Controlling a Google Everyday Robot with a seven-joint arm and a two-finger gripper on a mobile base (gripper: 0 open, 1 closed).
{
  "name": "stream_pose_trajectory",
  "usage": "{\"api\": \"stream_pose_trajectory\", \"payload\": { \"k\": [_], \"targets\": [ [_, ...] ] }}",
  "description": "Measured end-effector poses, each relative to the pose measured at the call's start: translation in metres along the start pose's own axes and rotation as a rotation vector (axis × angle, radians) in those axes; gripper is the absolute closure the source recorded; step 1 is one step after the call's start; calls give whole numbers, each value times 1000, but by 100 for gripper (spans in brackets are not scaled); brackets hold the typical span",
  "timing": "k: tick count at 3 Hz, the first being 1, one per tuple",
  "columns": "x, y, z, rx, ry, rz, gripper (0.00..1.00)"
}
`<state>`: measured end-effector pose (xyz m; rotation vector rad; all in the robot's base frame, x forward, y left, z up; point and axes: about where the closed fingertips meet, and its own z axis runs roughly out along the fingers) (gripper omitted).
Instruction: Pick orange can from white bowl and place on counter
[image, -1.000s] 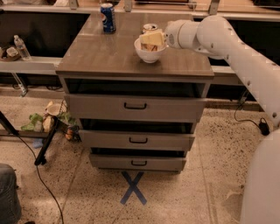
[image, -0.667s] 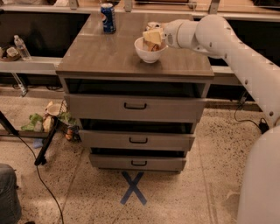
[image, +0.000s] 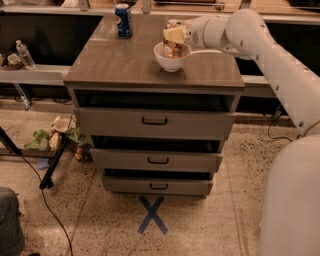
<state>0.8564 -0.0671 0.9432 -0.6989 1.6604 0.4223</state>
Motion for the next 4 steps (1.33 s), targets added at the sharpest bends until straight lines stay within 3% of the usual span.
{"api": "stream_pose_trajectory", "payload": {
  "k": [1,2,3,4],
  "targets": [
    [-33,-19,-10,21,-32,-10,100],
    [-63,-36,-21,64,-56,-22,100],
    [-68,-61,-27,134,-45,-37,100],
    [-48,-87,-32,186,0,-38,100]
  ]
}}
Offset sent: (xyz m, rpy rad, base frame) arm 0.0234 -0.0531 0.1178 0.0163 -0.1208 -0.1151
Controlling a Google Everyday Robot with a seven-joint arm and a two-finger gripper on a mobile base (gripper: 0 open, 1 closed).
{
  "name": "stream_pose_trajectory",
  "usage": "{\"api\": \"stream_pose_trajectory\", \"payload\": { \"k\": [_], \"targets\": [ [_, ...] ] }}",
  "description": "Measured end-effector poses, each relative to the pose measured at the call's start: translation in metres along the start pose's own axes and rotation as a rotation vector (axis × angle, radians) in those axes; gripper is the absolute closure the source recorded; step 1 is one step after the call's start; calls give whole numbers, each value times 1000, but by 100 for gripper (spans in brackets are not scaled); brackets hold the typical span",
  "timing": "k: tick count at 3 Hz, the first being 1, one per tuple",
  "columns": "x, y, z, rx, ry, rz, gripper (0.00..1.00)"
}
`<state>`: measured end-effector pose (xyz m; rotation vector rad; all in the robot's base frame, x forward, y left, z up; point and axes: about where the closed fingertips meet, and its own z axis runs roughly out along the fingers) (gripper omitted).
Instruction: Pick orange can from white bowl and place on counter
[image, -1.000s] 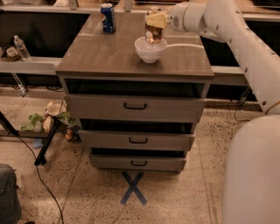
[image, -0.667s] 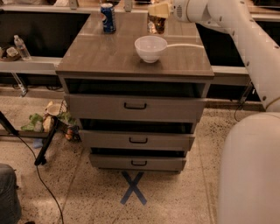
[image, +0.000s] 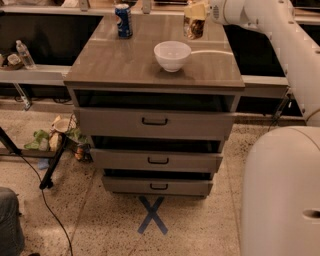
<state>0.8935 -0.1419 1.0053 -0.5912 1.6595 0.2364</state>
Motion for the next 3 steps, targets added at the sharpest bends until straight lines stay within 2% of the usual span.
{"api": "stream_pose_trajectory", "payload": {
  "k": [2,3],
  "targets": [
    [59,-37,-20,76,125,9,100],
    [72,-40,-30,102,140,7,88]
  ]
}}
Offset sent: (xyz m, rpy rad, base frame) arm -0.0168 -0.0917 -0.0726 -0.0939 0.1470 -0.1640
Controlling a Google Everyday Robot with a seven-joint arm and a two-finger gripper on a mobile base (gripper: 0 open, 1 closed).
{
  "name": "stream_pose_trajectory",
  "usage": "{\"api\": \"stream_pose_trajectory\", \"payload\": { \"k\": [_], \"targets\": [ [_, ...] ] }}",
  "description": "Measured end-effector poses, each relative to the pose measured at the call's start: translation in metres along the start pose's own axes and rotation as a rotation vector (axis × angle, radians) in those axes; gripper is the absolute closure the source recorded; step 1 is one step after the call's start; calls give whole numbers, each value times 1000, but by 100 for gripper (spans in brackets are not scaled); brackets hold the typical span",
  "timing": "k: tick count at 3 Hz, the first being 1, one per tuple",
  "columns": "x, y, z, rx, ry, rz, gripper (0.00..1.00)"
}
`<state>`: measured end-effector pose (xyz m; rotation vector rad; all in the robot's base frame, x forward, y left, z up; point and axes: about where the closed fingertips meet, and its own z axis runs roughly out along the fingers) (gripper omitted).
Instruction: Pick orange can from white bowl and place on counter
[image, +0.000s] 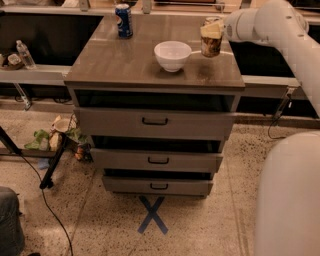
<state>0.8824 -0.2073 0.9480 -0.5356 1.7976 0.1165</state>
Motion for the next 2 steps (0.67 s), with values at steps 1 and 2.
{"api": "stream_pose_trajectory", "payload": {
  "k": [1,2],
  "targets": [
    [16,12,-4,5,-33,-2,64],
    [25,25,-6,5,-56,-4,42]
  ]
}}
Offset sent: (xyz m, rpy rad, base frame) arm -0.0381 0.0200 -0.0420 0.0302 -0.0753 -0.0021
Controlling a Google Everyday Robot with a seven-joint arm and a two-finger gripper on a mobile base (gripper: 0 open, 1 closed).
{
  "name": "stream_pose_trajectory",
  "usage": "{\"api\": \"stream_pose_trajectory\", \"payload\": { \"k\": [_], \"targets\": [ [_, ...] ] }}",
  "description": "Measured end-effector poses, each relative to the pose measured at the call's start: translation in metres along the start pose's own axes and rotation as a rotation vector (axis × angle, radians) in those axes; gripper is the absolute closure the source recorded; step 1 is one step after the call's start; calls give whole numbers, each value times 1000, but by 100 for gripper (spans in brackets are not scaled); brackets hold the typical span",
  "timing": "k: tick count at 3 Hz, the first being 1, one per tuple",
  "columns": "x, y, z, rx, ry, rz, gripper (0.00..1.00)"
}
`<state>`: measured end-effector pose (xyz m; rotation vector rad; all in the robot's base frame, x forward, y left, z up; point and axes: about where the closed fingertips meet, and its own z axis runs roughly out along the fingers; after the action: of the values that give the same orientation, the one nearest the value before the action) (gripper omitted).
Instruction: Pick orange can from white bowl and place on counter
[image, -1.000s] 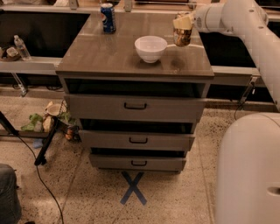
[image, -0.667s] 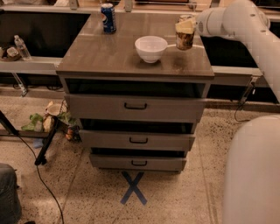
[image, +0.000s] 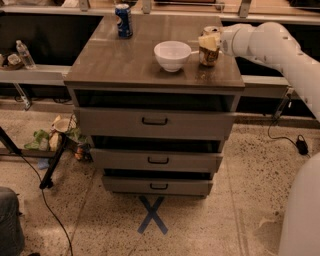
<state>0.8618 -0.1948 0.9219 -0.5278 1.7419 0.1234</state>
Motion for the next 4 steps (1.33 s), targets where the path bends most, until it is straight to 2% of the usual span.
{"api": "stream_pose_trajectory", "payload": {
  "k": [1,2,3,4],
  "targets": [
    [10,12,-3,-1,3,9,18],
    [14,19,-9,11,30,25,0],
    [13,13,-23,29,59,51,0],
    [-2,1,-60,32,58,69,0]
  ]
}}
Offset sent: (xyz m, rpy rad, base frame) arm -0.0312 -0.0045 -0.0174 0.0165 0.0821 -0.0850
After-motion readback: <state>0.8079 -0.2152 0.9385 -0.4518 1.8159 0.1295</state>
